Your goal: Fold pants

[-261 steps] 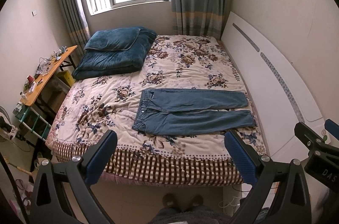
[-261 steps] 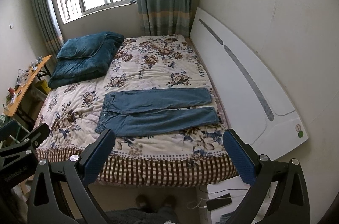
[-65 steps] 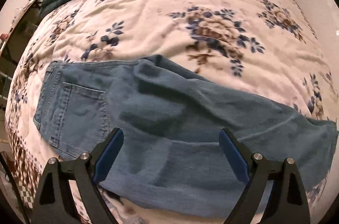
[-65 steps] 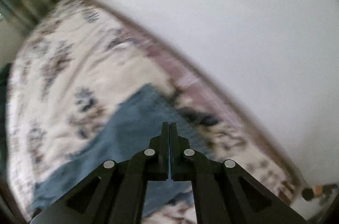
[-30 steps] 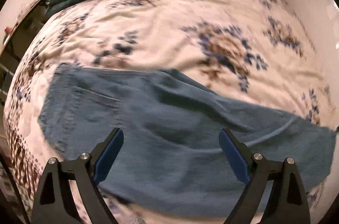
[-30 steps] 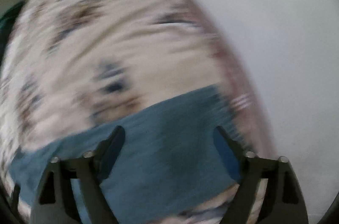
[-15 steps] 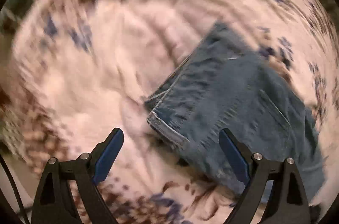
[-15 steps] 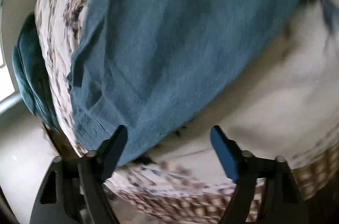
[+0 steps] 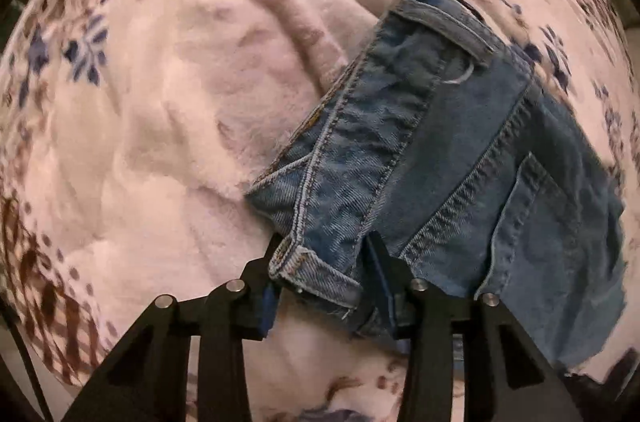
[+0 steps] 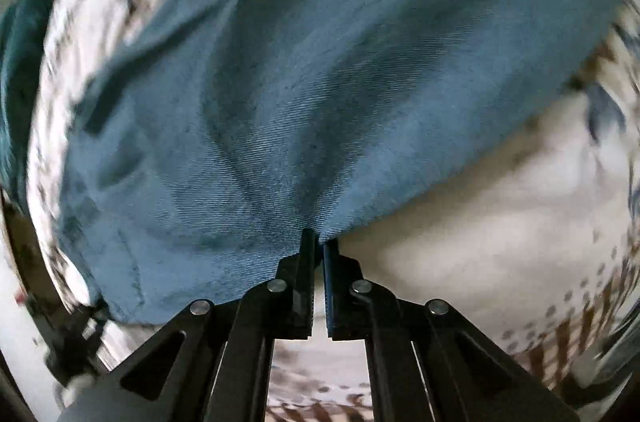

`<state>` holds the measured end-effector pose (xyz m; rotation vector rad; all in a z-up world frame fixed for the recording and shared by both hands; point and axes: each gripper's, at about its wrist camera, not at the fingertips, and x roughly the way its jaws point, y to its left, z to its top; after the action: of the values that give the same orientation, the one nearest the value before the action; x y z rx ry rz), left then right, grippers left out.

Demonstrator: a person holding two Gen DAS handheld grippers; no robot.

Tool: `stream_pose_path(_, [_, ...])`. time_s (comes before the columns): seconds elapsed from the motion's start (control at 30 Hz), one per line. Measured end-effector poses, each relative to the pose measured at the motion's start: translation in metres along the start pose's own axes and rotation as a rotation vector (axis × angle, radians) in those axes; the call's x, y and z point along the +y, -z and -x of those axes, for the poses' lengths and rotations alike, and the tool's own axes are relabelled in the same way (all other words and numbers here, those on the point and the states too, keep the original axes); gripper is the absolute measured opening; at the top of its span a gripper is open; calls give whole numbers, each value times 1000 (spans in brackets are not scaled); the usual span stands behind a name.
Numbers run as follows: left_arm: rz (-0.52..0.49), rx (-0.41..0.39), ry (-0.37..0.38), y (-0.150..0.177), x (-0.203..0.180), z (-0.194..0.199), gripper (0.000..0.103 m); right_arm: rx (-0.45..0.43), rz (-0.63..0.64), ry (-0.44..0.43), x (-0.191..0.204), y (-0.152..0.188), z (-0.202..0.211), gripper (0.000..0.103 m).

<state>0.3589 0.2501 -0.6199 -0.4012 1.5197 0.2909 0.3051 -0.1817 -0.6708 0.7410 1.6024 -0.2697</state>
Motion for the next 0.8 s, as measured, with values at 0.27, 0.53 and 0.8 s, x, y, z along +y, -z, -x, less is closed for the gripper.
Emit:
stream_pose_path(0.27, [95,55,72,57,0,58,49,111,164,-21,22,-11,48,66])
stream_pose_path(0.53, [91,163,338,-17,-110,42,58,100,500,-348,175,-113,45,66])
stream_pose_path(0.8, [386,424,488,-83,-132,-16,58,328,735,-241,255,-151,-35,38])
